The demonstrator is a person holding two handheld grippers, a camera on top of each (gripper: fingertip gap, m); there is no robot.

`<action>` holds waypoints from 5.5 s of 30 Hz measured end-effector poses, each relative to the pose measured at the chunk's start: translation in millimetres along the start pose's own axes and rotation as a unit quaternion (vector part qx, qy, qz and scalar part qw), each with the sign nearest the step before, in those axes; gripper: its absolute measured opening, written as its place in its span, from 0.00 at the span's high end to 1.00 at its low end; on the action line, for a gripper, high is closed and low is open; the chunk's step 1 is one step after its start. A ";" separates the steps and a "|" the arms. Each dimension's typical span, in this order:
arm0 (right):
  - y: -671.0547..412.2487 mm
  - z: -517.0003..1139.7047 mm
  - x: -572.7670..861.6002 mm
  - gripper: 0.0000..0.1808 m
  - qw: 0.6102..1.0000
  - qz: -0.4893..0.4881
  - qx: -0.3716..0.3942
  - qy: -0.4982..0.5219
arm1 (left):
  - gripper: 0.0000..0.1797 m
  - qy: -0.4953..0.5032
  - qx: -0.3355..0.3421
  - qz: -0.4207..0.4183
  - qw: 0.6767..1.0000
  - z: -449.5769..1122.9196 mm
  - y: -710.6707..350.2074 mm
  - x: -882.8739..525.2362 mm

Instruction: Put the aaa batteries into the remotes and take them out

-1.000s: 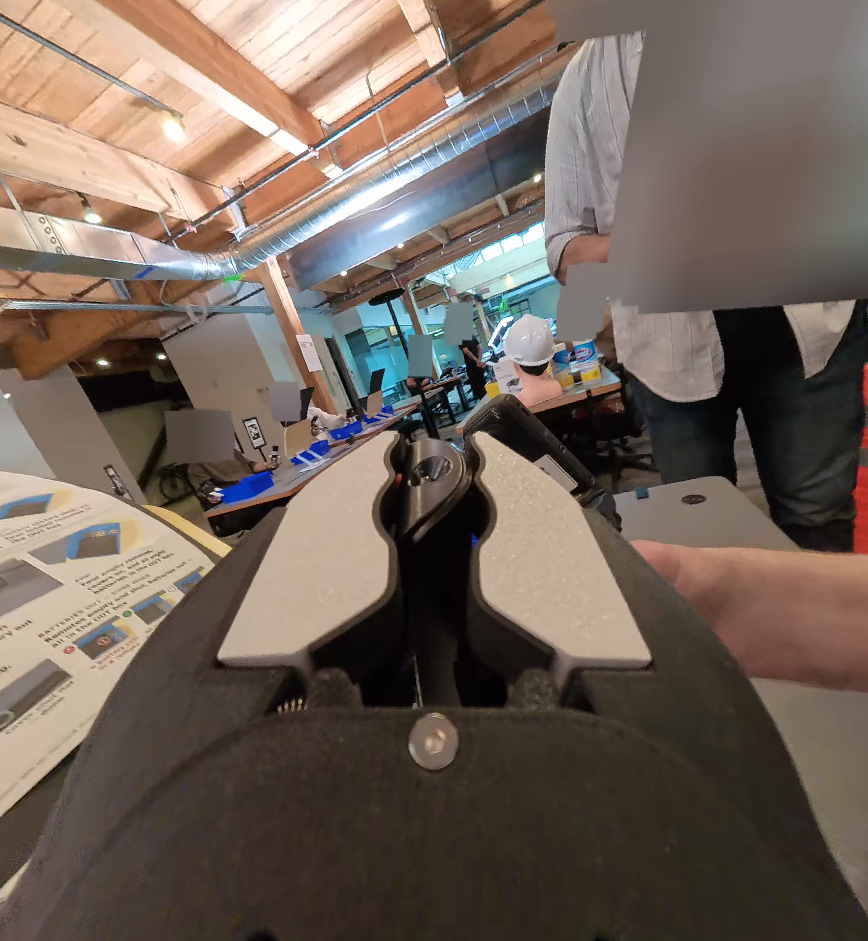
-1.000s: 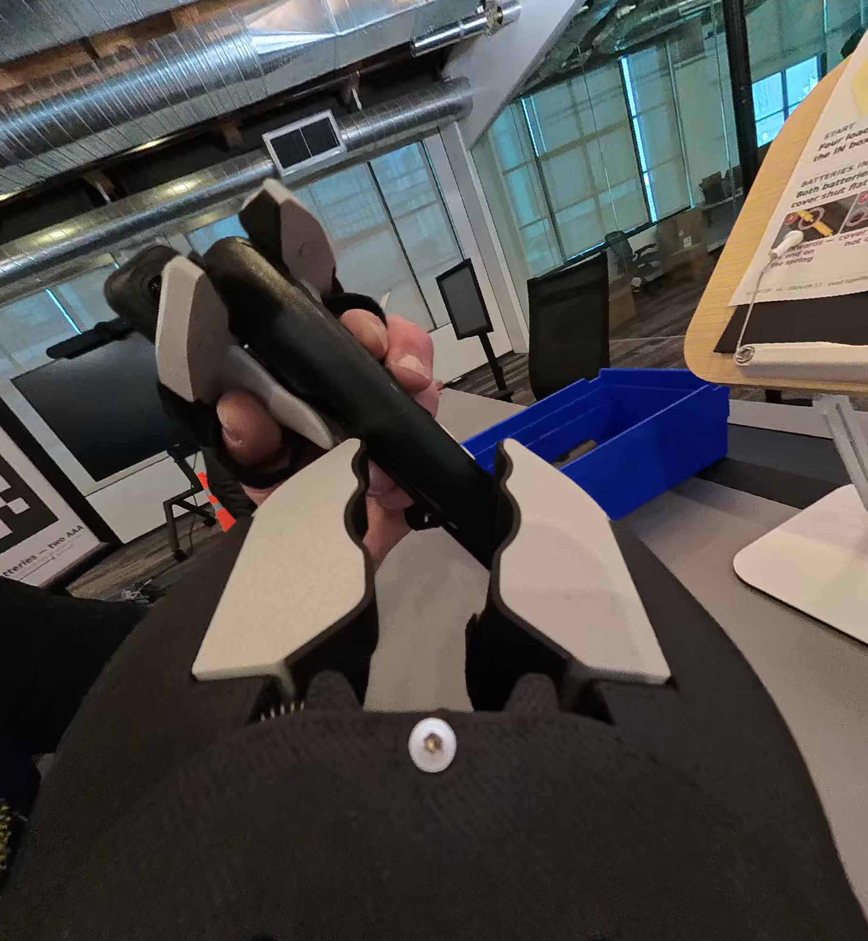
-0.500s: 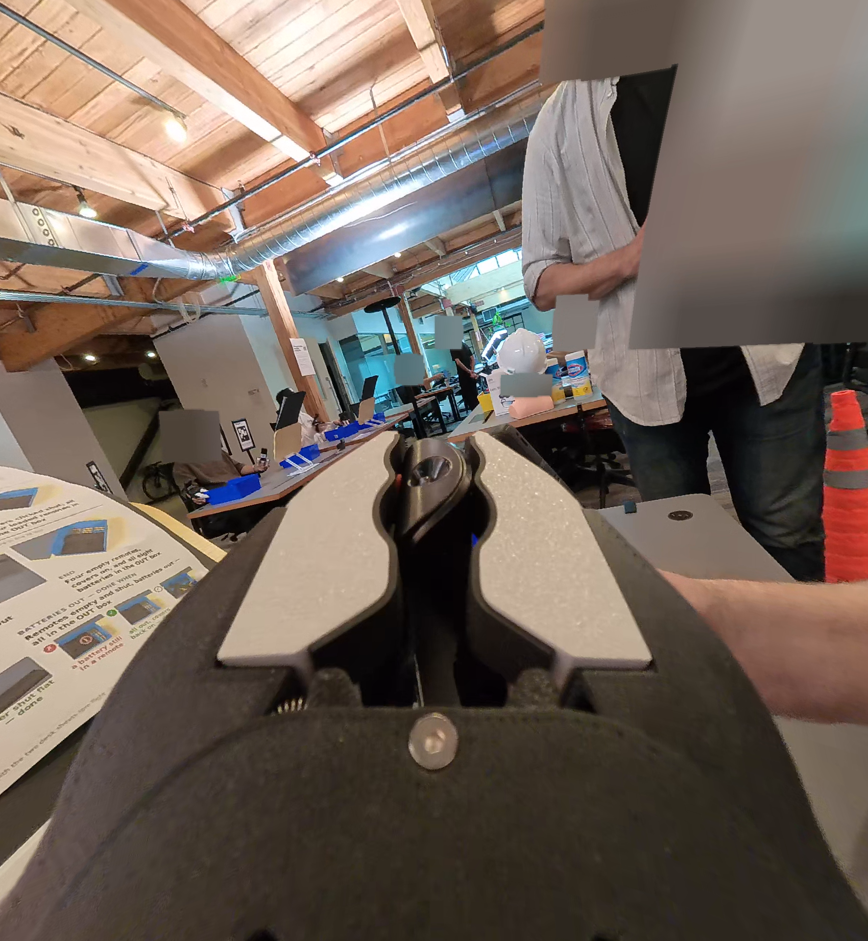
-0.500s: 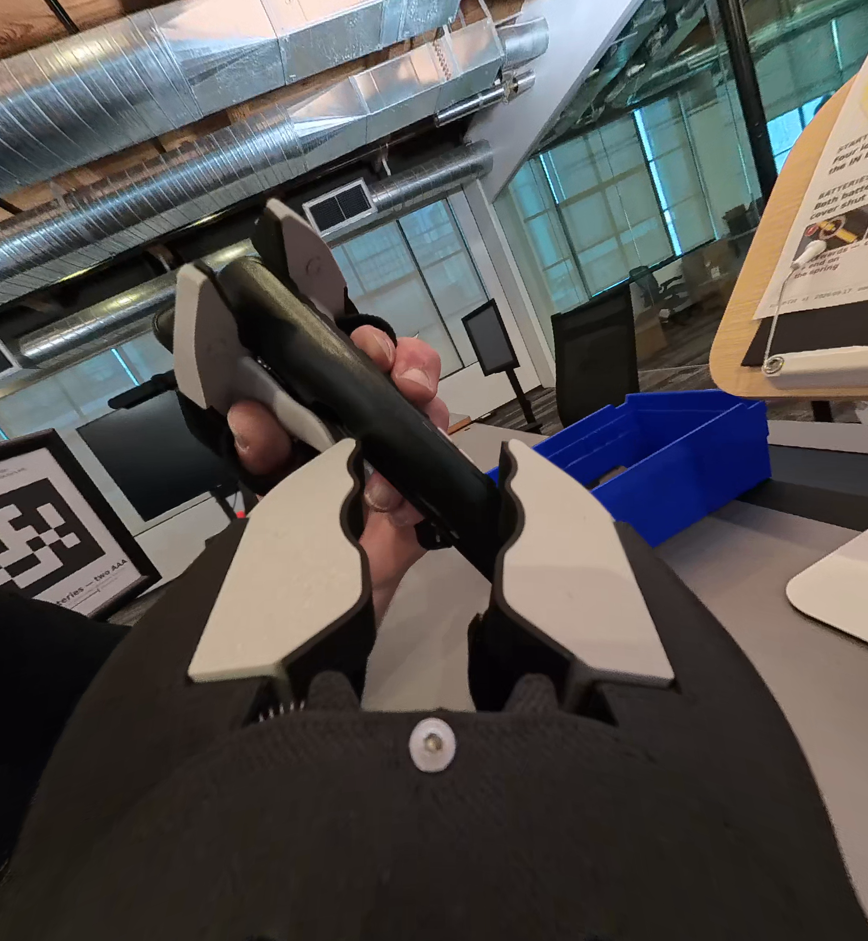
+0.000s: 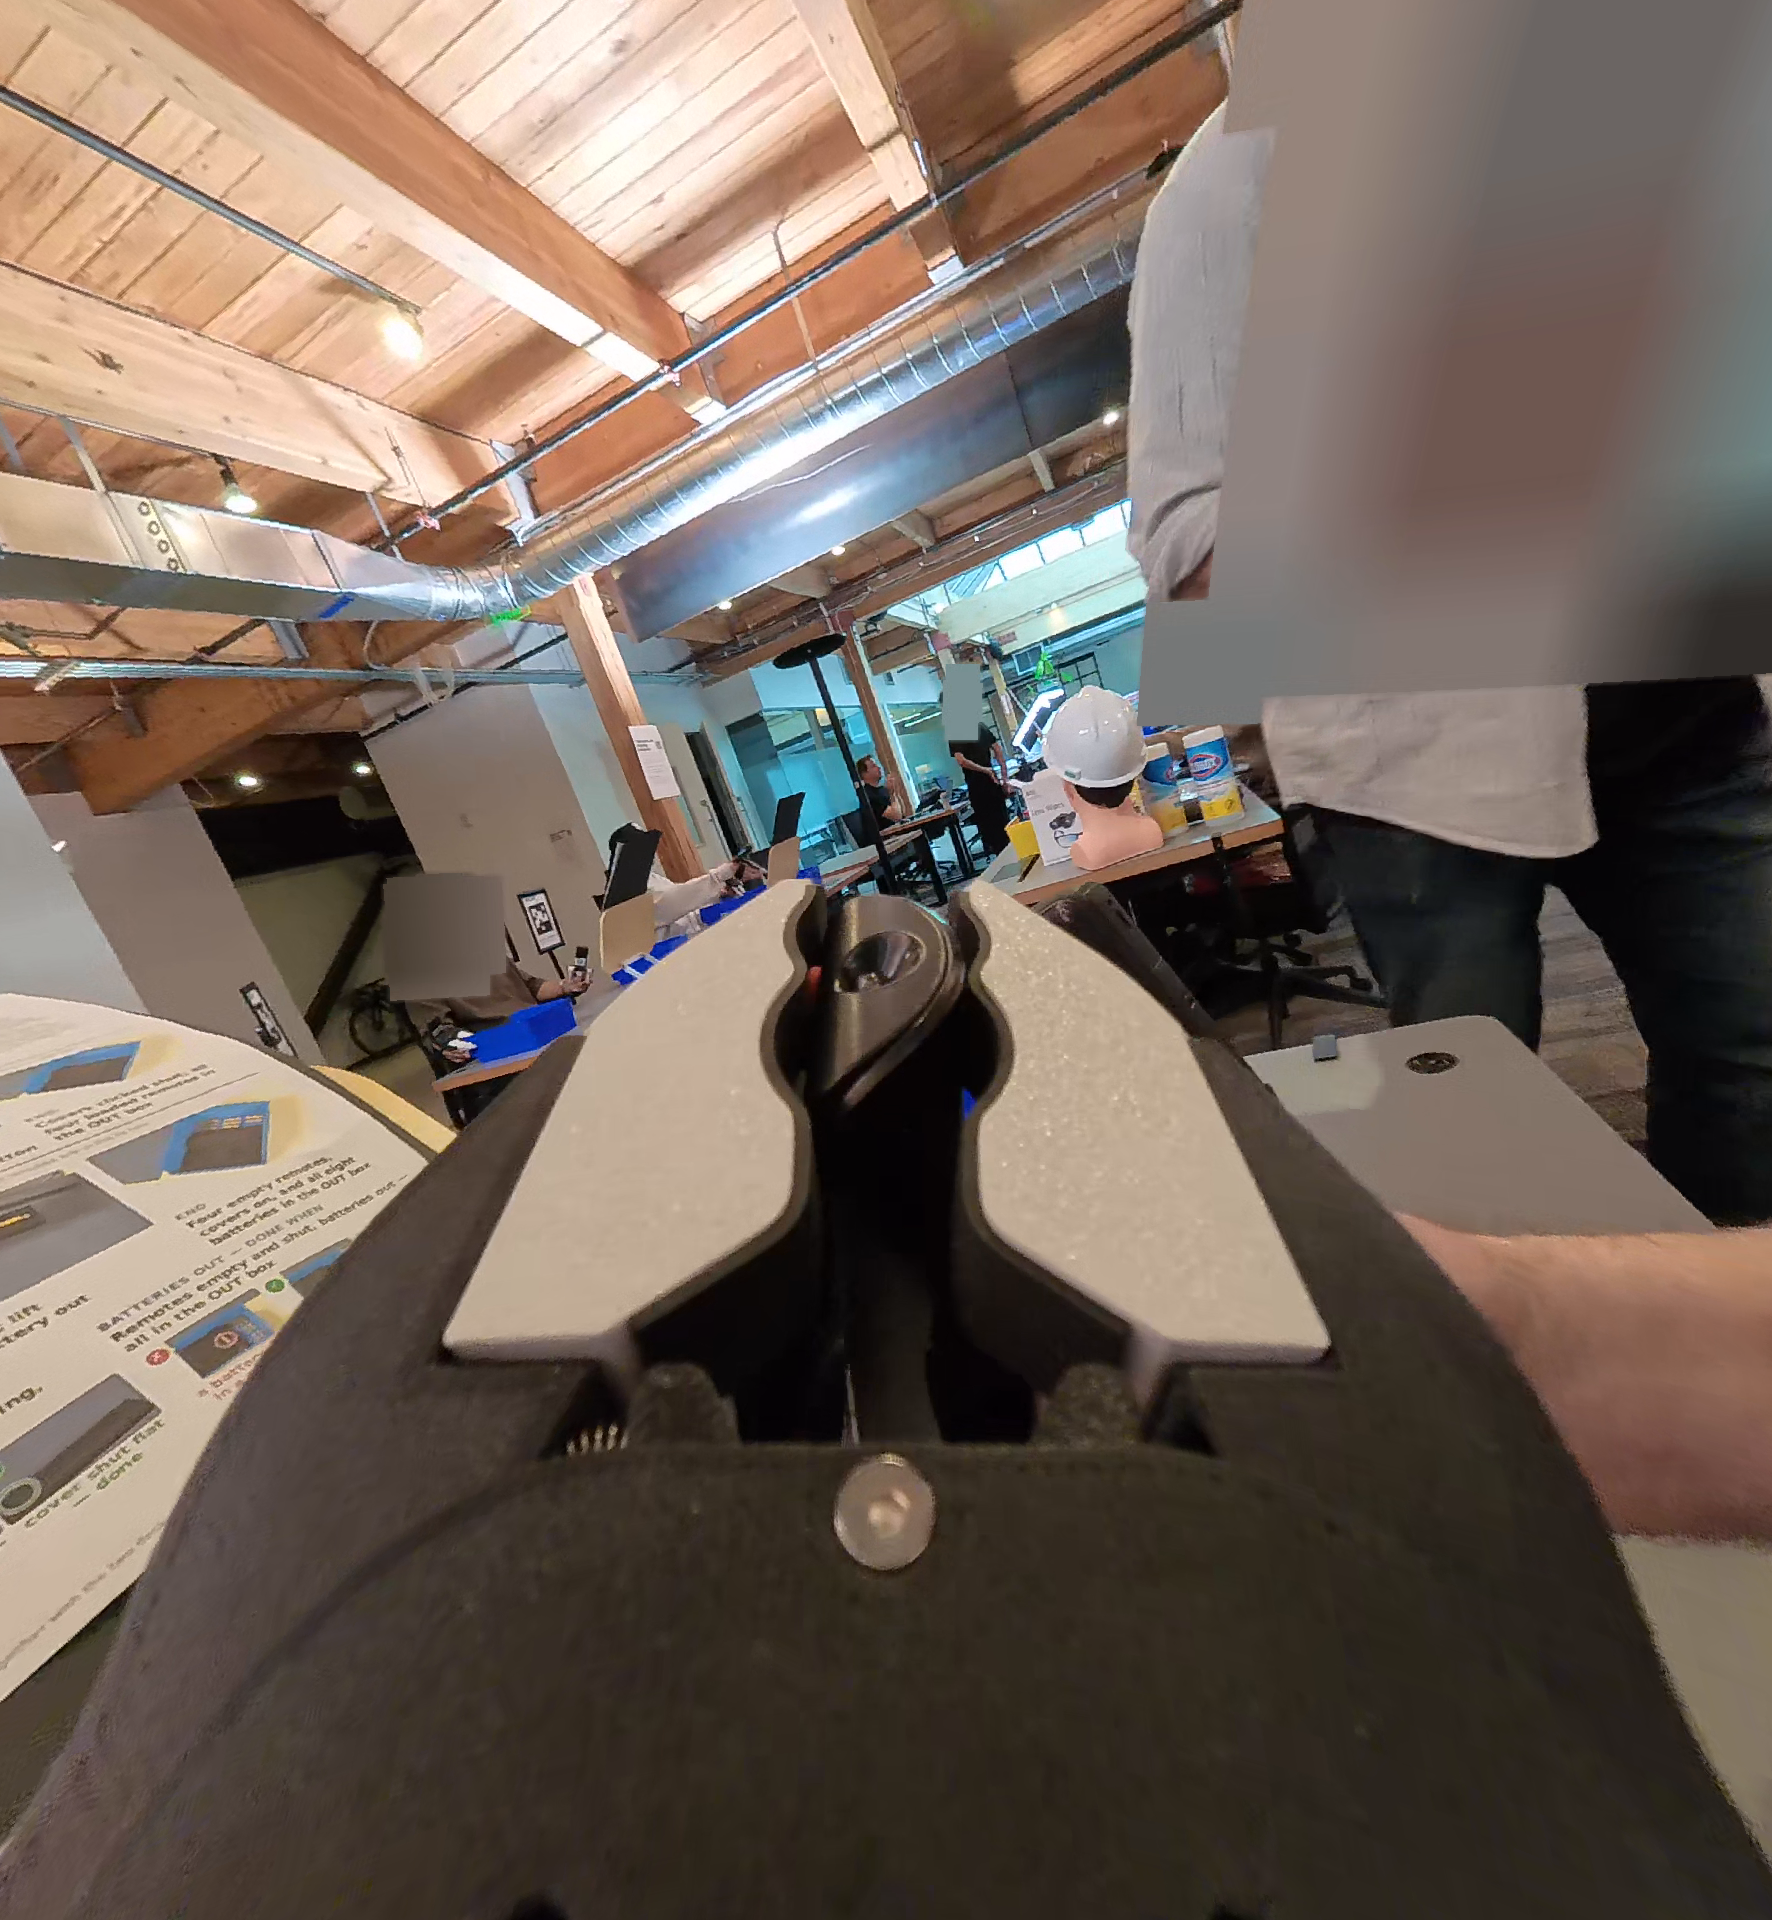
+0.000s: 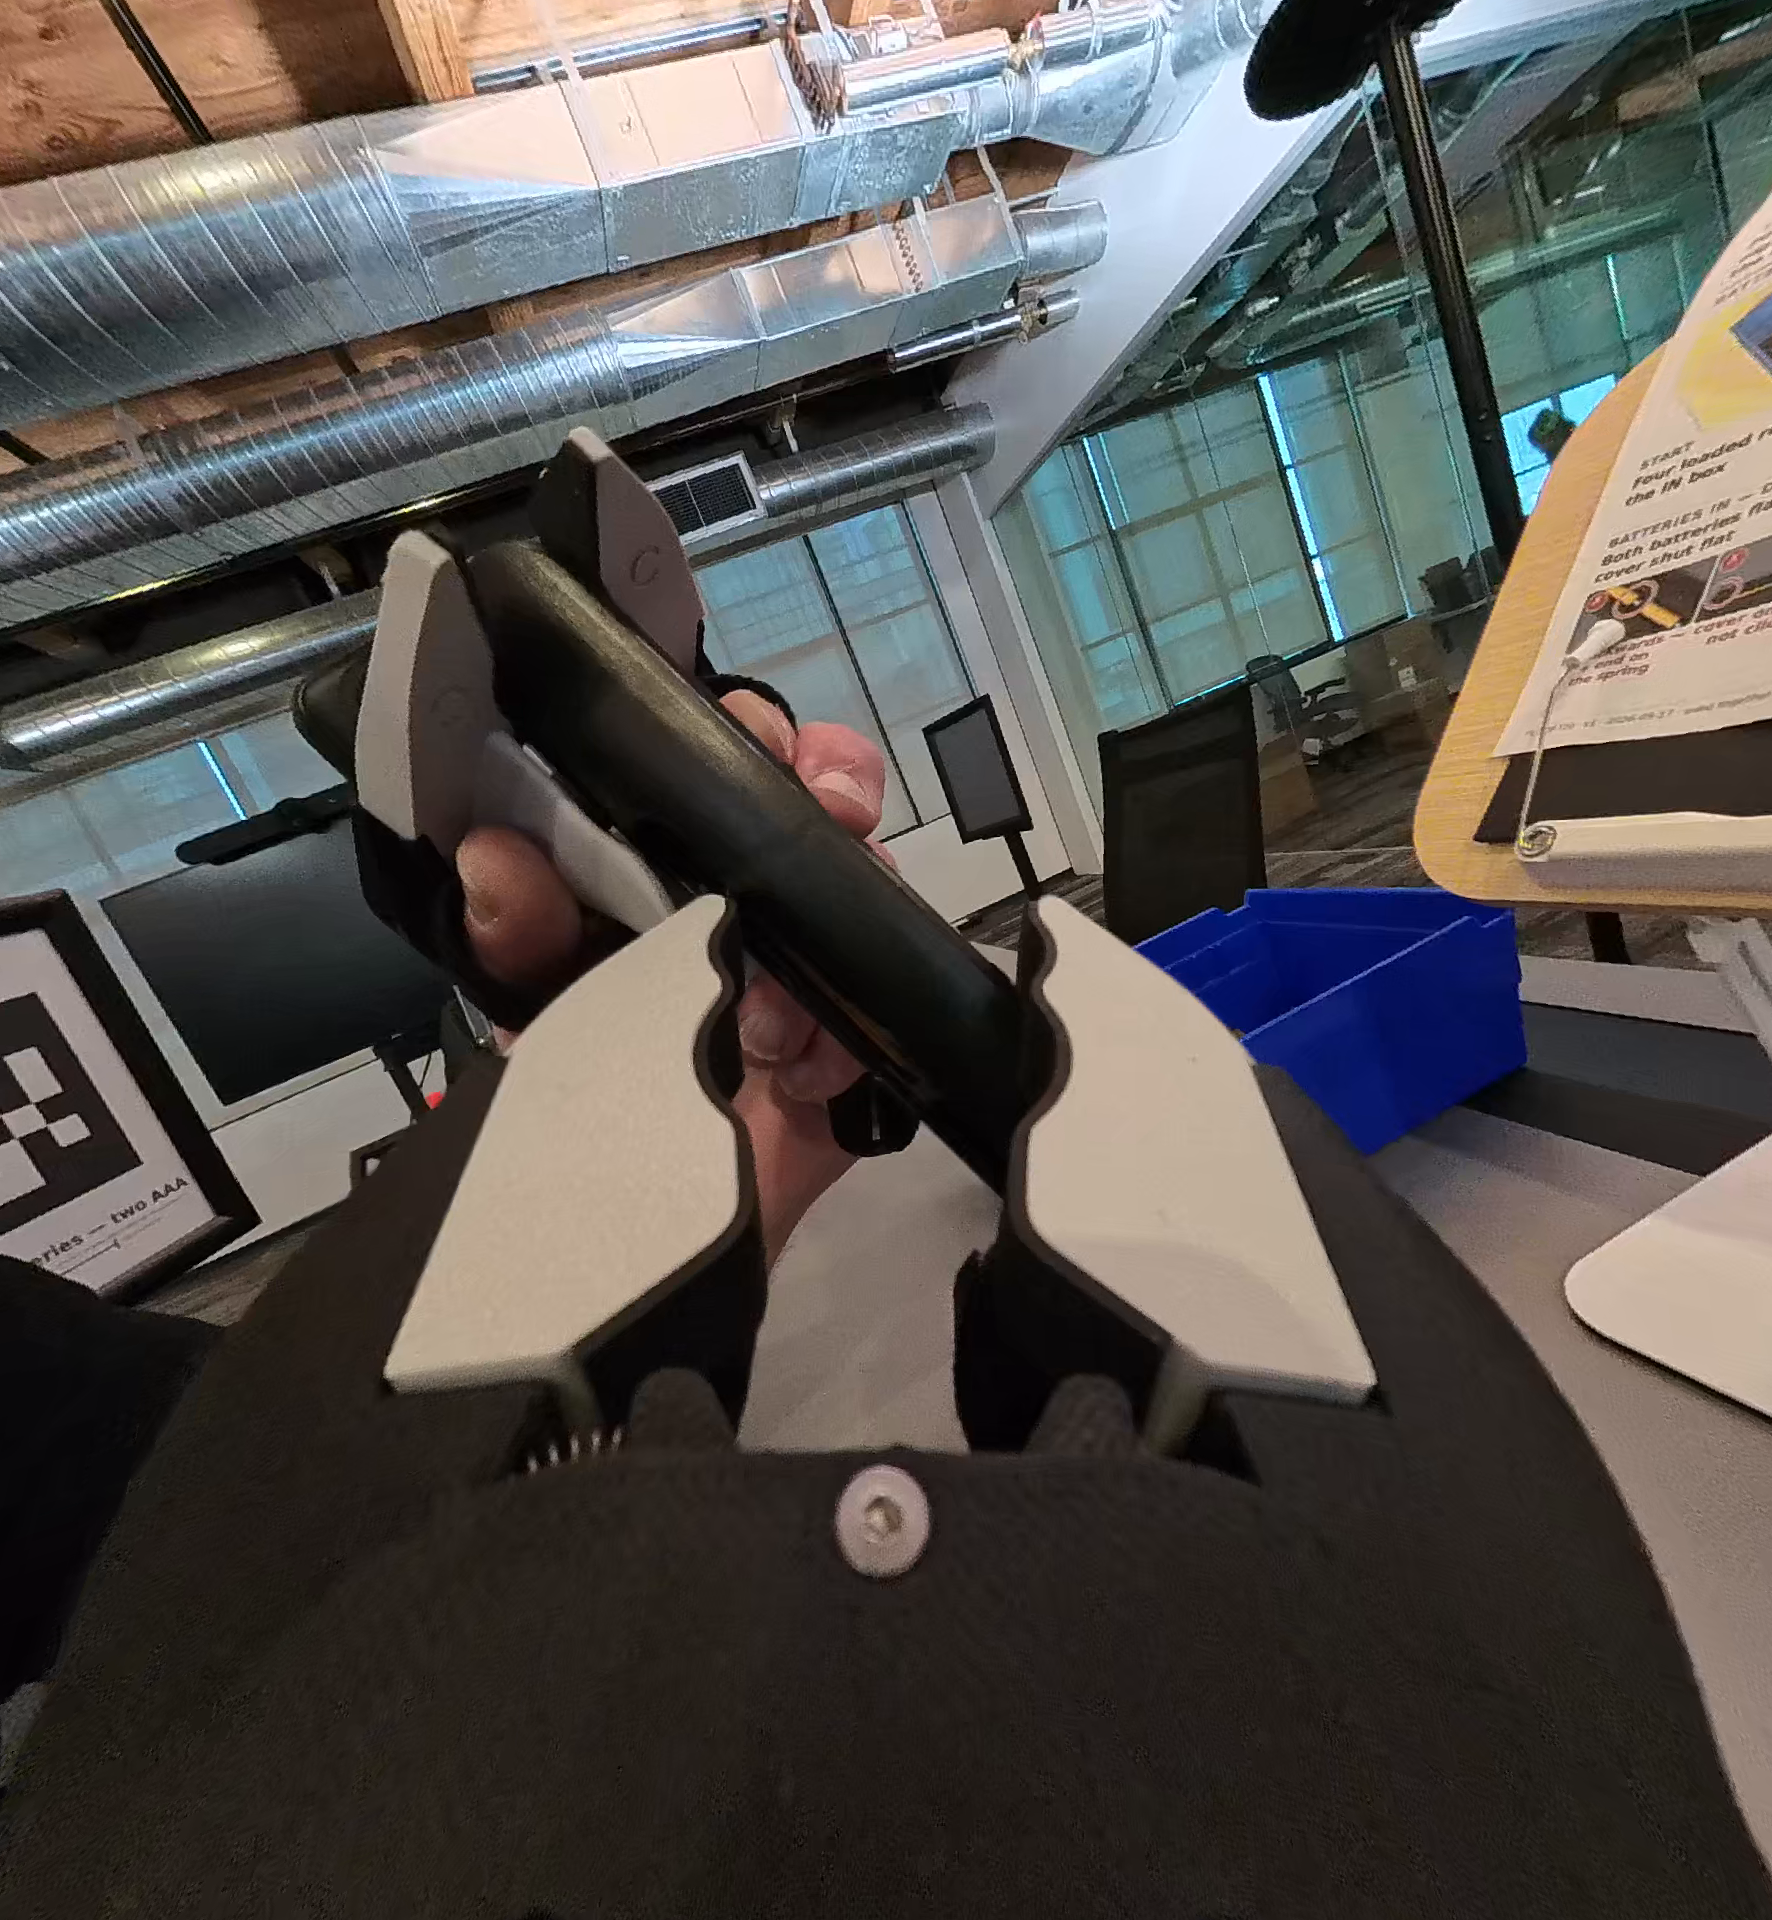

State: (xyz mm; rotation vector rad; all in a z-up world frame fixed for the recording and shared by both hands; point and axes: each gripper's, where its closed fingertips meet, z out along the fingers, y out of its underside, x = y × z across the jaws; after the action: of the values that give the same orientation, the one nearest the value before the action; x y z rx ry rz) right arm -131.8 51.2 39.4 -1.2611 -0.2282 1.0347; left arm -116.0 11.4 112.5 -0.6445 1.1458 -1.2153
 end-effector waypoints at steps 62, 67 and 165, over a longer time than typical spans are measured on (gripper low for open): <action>18.6 -7.3 -0.4 0.79 0.990 -0.042 -0.133 0.009 | 0.87 -0.010 0.077 -0.138 0.987 -17.7 -9.0 -28.8; 34.7 -11.5 2.6 0.79 0.975 -0.094 -0.200 0.006 | 0.86 0.024 0.117 -0.184 0.976 -22.3 -24.6 -26.0; 63.5 9.3 -8.9 0.65 0.767 -0.602 -0.206 0.080 | 0.69 0.173 -0.067 -0.418 0.889 -13.4 61.6 -14.3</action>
State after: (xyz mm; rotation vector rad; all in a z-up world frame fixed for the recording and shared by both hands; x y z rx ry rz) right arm -175.3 47.3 -8.5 -1.2231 -1.0204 -0.2712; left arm -104.0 44.5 58.3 -1.1246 1.2945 -2.0565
